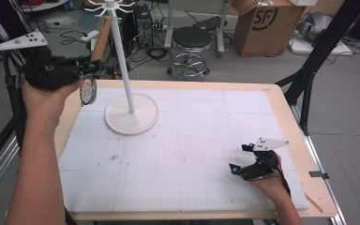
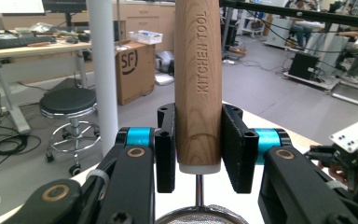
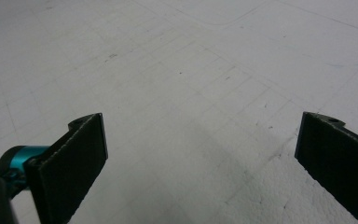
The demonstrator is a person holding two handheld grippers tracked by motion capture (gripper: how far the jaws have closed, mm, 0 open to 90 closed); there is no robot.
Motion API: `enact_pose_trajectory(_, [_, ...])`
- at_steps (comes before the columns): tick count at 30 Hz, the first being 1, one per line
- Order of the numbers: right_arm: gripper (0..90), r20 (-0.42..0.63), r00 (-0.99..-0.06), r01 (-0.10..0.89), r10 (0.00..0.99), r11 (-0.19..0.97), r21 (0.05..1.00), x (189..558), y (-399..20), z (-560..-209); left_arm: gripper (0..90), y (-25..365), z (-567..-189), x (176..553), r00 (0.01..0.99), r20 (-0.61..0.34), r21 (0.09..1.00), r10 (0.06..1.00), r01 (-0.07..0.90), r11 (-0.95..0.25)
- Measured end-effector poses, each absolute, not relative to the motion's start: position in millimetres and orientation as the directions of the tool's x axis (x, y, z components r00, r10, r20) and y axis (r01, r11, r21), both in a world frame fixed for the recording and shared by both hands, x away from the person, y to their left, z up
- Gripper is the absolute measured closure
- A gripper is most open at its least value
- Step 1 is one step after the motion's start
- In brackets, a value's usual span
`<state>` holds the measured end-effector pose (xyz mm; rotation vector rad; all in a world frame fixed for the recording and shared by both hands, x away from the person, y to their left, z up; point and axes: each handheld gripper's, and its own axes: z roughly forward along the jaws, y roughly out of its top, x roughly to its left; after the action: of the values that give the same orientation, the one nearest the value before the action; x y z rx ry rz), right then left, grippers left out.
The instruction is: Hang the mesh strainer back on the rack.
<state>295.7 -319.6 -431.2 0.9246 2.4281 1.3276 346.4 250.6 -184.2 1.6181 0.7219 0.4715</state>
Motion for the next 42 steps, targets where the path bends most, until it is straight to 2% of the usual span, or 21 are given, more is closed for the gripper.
enact_pose_trajectory(14, [1.1, 0.103, -0.773, 0.426, 0.626, 0.392, 0.815, 296, -321, -432, 68.8, 269, -176, 358, 0.658, -0.099, 0.979, 0.746, 0.197, -0.043])
enact_pose_trajectory(25, [1.1, 0.103, -0.774, 0.428, 0.625, 0.396, 0.813, 297, -320, -432, 68.8, 263, -181, 368, 0.652, -0.092, 0.974, 0.753, 0.216, -0.068])
enact_pose_trajectory(42, [1.1, 0.107, -0.772, 0.427, 0.626, 0.387, 0.817, 298, -322, -432, 68.8, 232, -193, 398, 0.636, -0.066, 0.951, 0.769, 0.273, -0.144])
